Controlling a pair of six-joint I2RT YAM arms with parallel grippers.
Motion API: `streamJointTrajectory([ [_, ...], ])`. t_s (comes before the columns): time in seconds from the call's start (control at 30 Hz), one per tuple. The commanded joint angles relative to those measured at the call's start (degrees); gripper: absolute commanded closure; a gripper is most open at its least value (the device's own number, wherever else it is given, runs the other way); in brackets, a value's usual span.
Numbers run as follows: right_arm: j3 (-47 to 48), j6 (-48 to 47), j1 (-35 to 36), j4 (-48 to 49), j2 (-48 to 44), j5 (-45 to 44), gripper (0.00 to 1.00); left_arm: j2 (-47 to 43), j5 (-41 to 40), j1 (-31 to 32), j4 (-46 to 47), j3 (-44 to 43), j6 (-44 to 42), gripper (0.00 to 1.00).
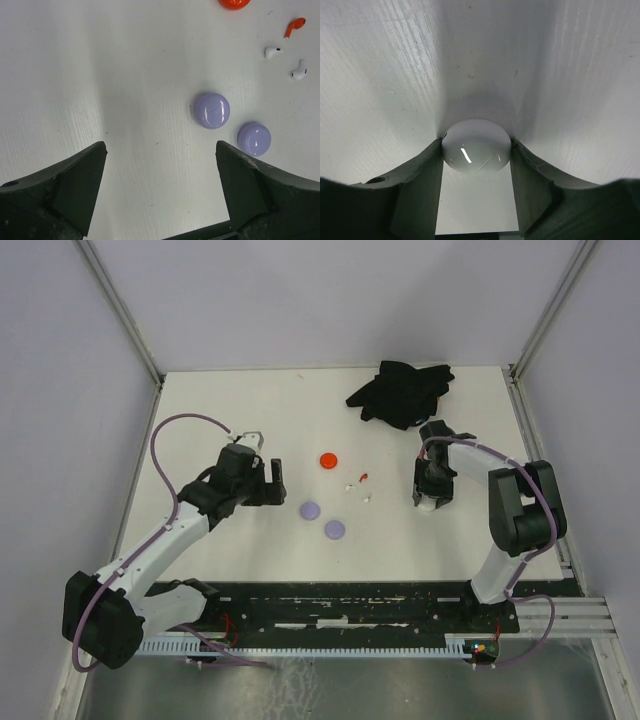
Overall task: Insert the wireless bluetooth earbuds into the charging case
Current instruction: Pick up the charging case at the center of the board.
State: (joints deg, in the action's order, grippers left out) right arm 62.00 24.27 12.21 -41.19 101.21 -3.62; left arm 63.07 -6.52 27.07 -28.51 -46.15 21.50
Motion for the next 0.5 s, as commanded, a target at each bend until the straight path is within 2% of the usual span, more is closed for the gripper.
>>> streamJointTrajectory([
  [0.0, -1.0, 0.2, -0.3, 1.6, -0.9, 0.9, 0.48, -1.1, 6.9, 0.0, 3.5, -2.5, -1.6, 0.05],
  [0.17, -1.4, -1.7, 1.0, 1.7, -5.2, 3.1, 0.58, -0.6, 14.0, 0.0, 5.9, -3.6, -0.9, 0.07],
  [0.47, 1.4, -8.6, 12.8, 1.6, -16.5, 1.9, 0.63, 1.5, 27.8, 0.0, 8.8, -7.0, 0.8, 0.1],
])
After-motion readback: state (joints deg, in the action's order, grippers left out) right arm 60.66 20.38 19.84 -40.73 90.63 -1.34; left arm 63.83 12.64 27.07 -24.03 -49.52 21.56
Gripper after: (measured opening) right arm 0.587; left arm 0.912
